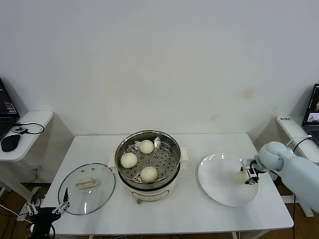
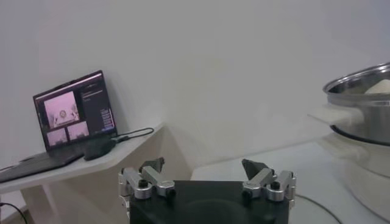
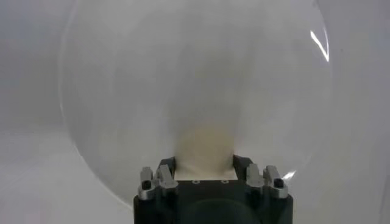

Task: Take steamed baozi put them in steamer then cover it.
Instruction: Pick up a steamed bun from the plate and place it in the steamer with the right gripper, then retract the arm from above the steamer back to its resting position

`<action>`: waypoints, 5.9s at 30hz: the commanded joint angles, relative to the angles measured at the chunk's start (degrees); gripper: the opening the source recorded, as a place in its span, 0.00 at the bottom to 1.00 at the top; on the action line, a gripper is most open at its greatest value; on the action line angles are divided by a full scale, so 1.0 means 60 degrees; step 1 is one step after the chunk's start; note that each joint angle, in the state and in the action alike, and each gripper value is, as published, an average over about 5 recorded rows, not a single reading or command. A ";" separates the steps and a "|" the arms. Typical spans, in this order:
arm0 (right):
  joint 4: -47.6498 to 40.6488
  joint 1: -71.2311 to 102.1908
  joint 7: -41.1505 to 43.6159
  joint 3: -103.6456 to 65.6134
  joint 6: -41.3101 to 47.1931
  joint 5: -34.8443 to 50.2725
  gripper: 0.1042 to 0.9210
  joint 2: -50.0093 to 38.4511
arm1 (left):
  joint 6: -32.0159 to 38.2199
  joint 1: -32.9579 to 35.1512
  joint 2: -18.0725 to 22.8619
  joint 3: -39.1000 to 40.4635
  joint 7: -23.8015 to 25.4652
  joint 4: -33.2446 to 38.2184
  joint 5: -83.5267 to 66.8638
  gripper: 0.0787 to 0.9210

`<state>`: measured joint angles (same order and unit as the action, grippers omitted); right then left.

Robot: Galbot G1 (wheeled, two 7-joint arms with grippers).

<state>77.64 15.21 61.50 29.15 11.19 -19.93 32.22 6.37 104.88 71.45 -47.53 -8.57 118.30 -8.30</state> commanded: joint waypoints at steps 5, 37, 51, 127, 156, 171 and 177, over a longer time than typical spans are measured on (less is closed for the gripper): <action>0.1753 -0.3808 0.0148 0.2335 0.0759 0.2507 0.60 -0.1048 | -0.0008 -0.0081 0.0011 0.0148 0.0002 0.0023 -0.0008 0.88; 0.1539 -0.7526 -0.2759 0.7177 0.5069 0.7951 0.62 0.5307 | 0.0071 -0.0208 0.0222 0.0218 -0.0020 0.0110 0.0054 0.88; 0.0738 -0.6477 -0.2930 0.7015 0.5072 0.7262 0.62 0.5450 | 0.0119 -0.0261 0.0220 0.0250 -0.0008 -0.0012 0.0050 0.88; 0.5864 1.3746 -0.8757 -1.3210 -0.1604 0.5426 0.88 0.7490 | 0.0989 -0.0694 -0.1044 -0.0172 0.0458 -0.1966 1.2427 0.88; 0.5735 1.3914 -0.9065 -1.3088 -0.2140 0.4571 0.88 0.8400 | 0.0488 -0.4682 -0.1578 0.1745 0.0720 -0.5163 1.3116 0.88; 0.5656 1.4029 -0.9073 -1.3127 -0.2285 0.4403 0.88 0.8637 | 0.0421 -0.5696 -0.1642 0.2140 0.0739 -0.6246 1.2863 0.88; 0.5642 1.4029 -0.9070 -1.3118 -0.2292 0.4352 0.88 0.8652 | 0.0385 -0.5775 -0.1547 0.2147 0.0700 -0.6449 1.2859 0.88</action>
<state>111.61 99.23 7.11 -49.48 -2.46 6.40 83.87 8.81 72.73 62.23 -35.32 -4.30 82.74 68.73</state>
